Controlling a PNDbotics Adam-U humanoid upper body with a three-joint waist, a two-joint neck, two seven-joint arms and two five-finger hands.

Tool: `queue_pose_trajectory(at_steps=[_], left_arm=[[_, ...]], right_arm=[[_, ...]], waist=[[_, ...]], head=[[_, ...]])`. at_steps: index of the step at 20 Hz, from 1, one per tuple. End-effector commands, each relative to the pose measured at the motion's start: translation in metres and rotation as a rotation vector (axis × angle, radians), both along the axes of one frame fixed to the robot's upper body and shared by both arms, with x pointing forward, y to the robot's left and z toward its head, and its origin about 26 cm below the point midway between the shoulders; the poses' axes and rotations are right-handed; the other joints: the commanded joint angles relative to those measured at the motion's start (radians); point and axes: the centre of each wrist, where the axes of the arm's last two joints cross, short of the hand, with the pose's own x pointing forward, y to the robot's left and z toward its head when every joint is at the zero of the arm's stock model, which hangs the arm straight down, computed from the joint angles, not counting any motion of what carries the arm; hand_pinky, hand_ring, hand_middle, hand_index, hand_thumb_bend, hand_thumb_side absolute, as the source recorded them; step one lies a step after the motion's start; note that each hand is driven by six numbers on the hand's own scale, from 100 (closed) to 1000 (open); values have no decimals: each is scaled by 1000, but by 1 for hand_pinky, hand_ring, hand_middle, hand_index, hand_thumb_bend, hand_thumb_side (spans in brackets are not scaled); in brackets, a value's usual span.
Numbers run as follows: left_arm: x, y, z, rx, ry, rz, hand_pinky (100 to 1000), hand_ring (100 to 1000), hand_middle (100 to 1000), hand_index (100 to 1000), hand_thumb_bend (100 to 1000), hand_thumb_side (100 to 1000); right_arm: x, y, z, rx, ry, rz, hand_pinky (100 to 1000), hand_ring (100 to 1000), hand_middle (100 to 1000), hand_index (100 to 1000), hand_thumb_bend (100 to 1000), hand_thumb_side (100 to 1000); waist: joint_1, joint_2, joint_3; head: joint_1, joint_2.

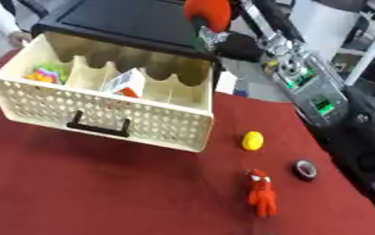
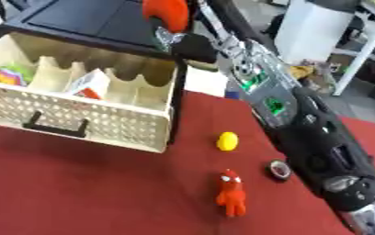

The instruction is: Pick up objects from table and place into drawer.

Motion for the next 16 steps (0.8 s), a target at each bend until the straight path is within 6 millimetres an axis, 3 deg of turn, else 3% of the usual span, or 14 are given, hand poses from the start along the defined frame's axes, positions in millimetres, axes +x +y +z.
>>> queue_pose_trajectory(at_steps=[1, 11, 16], left_arm=[[-3, -3, 6, -4, -22, -17, 393, 448, 459, 849, 158, 1000], [-3, -3, 7, -4, -21, -21, 391, 447, 459, 849, 160, 1000], [-3, -3, 6, -6, -18, -18, 390, 446, 459, 849, 160, 1000]], right_arm=[[-1, -1, 9, -20, -26, -19, 667, 642, 344, 641, 245, 613], [-5, 3, 10, -32, -48, -1, 667, 648, 345, 642, 236, 614], [-18, 9, 17, -15, -10, 135, 667, 646, 334, 641, 290, 537]], waist=[[8, -22, 1], [6, -22, -2], [6, -22, -5]], head=[[-7, -13], [-5, -18], [-4, -21]])
